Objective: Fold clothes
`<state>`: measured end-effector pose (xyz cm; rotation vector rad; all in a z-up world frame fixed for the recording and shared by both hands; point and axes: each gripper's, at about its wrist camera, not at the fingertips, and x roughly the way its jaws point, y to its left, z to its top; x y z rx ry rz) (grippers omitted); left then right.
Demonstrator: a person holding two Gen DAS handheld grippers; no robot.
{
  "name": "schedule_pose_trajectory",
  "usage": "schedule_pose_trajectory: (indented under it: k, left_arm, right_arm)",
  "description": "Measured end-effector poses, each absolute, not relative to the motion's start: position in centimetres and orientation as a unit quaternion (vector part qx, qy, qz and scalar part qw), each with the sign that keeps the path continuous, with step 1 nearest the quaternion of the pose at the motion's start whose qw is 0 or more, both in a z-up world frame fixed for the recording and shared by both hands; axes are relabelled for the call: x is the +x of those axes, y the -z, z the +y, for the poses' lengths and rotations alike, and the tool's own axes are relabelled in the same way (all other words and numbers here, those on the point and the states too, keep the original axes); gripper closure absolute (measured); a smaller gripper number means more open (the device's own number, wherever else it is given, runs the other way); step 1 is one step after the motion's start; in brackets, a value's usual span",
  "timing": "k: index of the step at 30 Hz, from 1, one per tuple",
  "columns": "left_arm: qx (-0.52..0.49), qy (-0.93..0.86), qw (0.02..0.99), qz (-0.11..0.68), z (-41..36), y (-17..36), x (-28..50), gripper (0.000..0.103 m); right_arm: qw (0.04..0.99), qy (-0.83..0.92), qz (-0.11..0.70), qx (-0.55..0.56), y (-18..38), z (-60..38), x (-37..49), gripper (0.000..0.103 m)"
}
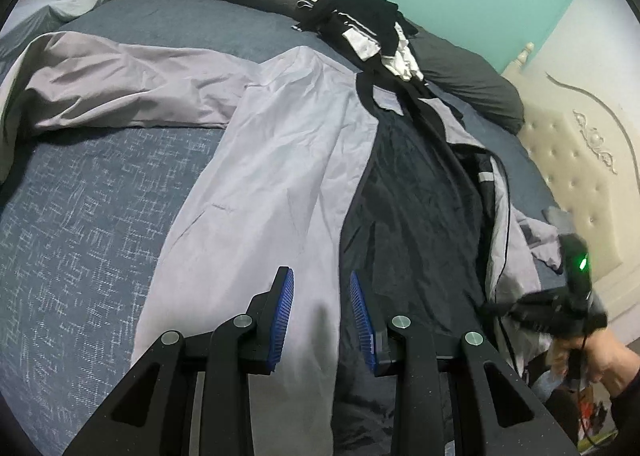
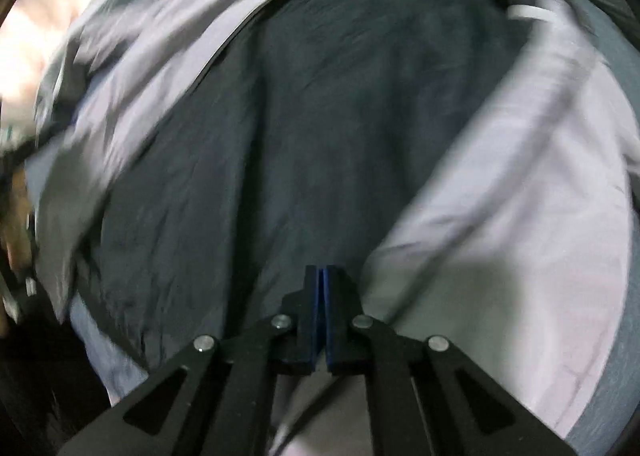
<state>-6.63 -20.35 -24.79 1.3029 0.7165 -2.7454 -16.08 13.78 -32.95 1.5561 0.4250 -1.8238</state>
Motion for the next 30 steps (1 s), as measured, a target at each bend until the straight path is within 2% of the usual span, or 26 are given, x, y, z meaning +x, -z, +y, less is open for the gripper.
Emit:
schedule_pose_trajectory:
  k: [3, 8, 10, 12, 15, 17, 22, 23, 24, 27, 30]
  left_arm:
    - [0.415, 0.880, 0.007, 0.230, -20.3, 24.7, -6.7, 0.071]
    - [0.417, 0.879, 0.011, 0.231, -20.5, 25.0, -6.7, 0.071]
    - [0.417, 0.879, 0.011, 0.233, -20.6, 25.0, -6.7, 0.071]
    - [0.415, 0.879, 0.012, 0.234, -20.7, 25.0, -6.7, 0.071]
    - [0.416, 0.879, 0.011, 0.231, -20.6, 25.0, -6.9, 0.071]
    - [0.417, 0.879, 0.010, 0.229, -20.5, 25.1, -7.0, 0.071]
    - [0.420, 0.878, 0.011, 0.228, -20.5, 25.3, -7.2, 0.071]
    - [0.421, 0.878, 0.011, 0.228, -20.4, 25.4, -7.3, 0.071]
    - [0.421, 0.878, 0.011, 0.227, -20.4, 25.4, -7.3, 0.071]
    - [0.423, 0.878, 0.011, 0.225, -20.3, 25.5, -7.4, 0.071]
    - [0.424, 0.877, 0.009, 0.224, -20.3, 25.5, -7.6, 0.071]
  right_arm:
    - [0.363, 0.688, 0.194, 0.598, 33.1, 12.4, -14.2, 0.101]
    - [0.330, 0.740, 0.114, 0.575, 30.1, 15.7, -16.5, 0.099]
    - [0.294, 0.762, 0.077, 0.572, 29.3, 18.0, -18.5, 0.092]
    - [0.259, 0.778, 0.022, 0.572, 28.8, 20.0, -20.9, 0.064]
    - [0.234, 0.792, -0.049, 0.562, 28.5, 21.9, -23.6, 0.058]
    - [0.224, 0.793, -0.080, 0.562, 29.0, 22.7, -24.2, 0.058]
    - [0.231, 0.792, -0.096, 0.557, 30.0, 21.9, -25.2, 0.058]
    - [0.236, 0.791, -0.099, 0.556, 30.2, 21.7, -25.4, 0.061]
    - [0.241, 0.790, -0.103, 0.554, 30.5, 21.5, -25.6, 0.077]
    - [0.248, 0.799, -0.073, 0.544, 30.1, 20.9, -25.7, 0.097]
    - [0.255, 0.812, -0.024, 0.525, 29.2, 18.9, -24.7, 0.100]
